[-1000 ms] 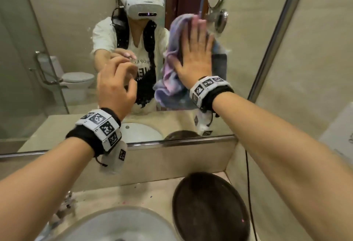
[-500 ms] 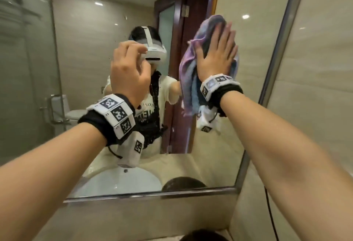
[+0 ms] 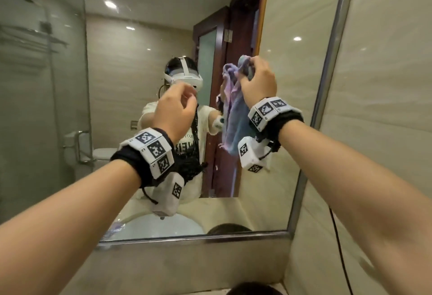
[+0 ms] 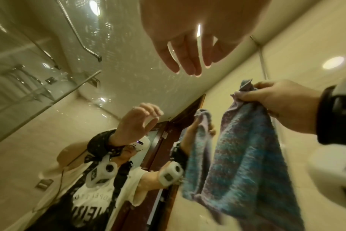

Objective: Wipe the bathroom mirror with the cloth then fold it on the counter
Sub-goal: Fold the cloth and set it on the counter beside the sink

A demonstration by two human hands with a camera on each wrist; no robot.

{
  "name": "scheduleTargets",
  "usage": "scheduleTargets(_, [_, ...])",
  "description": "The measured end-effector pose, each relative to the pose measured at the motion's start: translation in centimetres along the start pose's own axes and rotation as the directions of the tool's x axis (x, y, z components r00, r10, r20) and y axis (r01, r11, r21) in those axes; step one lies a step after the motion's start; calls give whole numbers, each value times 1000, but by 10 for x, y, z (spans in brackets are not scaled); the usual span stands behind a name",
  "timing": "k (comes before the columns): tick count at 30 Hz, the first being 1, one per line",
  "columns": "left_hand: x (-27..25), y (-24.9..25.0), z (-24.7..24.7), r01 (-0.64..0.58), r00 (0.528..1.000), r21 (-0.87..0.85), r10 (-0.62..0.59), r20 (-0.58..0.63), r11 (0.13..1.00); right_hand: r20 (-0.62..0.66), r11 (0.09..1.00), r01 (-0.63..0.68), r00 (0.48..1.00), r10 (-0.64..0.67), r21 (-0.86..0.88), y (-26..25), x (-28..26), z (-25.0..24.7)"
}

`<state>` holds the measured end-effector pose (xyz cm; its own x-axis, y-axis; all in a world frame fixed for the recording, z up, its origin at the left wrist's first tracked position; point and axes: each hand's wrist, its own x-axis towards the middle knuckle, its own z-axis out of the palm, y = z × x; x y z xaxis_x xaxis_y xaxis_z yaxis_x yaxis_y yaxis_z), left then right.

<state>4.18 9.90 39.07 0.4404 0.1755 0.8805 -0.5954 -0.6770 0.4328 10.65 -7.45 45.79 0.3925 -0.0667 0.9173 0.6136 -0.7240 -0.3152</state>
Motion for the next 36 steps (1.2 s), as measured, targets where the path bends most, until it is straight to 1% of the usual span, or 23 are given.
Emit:
scheduleTargets(1, [-5, 10, -2, 15, 999, -22, -14, 36, 1000, 34, 989, -85, 996, 81, 121, -9, -4, -12])
scheduleTargets(2, [-11, 21, -4, 27, 997, -34, -24, 76, 999, 79, 965, -148, 988, 133, 218, -19, -10, -25])
scheduleTargets(3, [-17, 32, -8, 29, 992, -43, -24, 120, 999, 133, 941, -188, 979, 156, 283, -30, -17, -39])
scheduleTargets(5, [-29, 53, -18, 32, 980, -111, -10, 199, 993, 248, 900, -215, 961, 125, 379, -51, -35, -67])
scheduleTargets(7, [-42, 73, -33, 76, 964, -219, -17, 264, 973, 337, 874, -238, 937, 91, 424, -75, -55, -94])
scheduleTargets(10, [-66, 100, -66, 145, 950, -319, -42, 309, 937, 430, 870, -286, 897, 96, 401, -106, -86, -124])
scheduleTargets(13, [-92, 129, -102, 136, 952, -363, -21, 304, 922, 502, 848, -356, 856, 125, 394, -136, -118, -152])
scheduleTargets(15, [-110, 148, -125, 113, 957, -349, -8, 289, 930, 538, 819, -406, 831, 146, 405, -154, -138, -172])
scheduleTargets(16, [-118, 156, -134, 101, 958, -338, 0, 287, 936, 567, 797, -448, 807, 166, 404, -162, -148, -183])
scheduleTargets(19, [-141, 178, -156, 95, 956, -292, -5, 294, 952, 664, 709, -591, 711, 233, 384, -178, -172, -214])
scheduleTargets(20, [-149, 185, -161, 87, 960, -265, -10, 279, 960, 678, 691, -617, 692, 247, 377, -184, -180, -225])
scheduleTargets(22, [-160, 198, -170, 87, 969, -215, -32, 246, 973, 681, 640, -658, 679, 275, 398, -189, -193, -242])
scheduleTargets(24, [-166, 207, -175, 132, 971, -186, -89, 220, 974, 695, 570, -702, 658, 291, 427, -190, -204, -258])
scheduleTargets(27, [-171, 216, -184, 277, 954, -250, -235, 187, 928, 752, 491, -777, 579, 316, 393, -183, -218, -279])
scheduleTargets(29, [-177, 224, -188, 335, 936, -292, -279, 216, 896, 771, 488, -797, 545, 330, 354, -173, -227, -288])
scheduleTargets(31, [-182, 234, -187, 344, 927, -318, -267, 263, 883, 790, 492, -801, 528, 312, 341, -162, -235, -295])
scheduleTargets(32, [-184, 238, -186, 339, 927, -326, -253, 278, 883, 795, 493, -799, 527, 300, 344, -157, -239, -298])
scheduleTargets(34, [-188, 244, -182, 330, 928, -321, -244, 280, 887, 802, 501, -796, 524, 287, 340, -147, -248, -304])
scheduleTargets(36, [-193, 245, -177, 349, 927, -324, -273, 257, 879, 822, 503, -804, 498, 277, 317, -132, -256, -311])
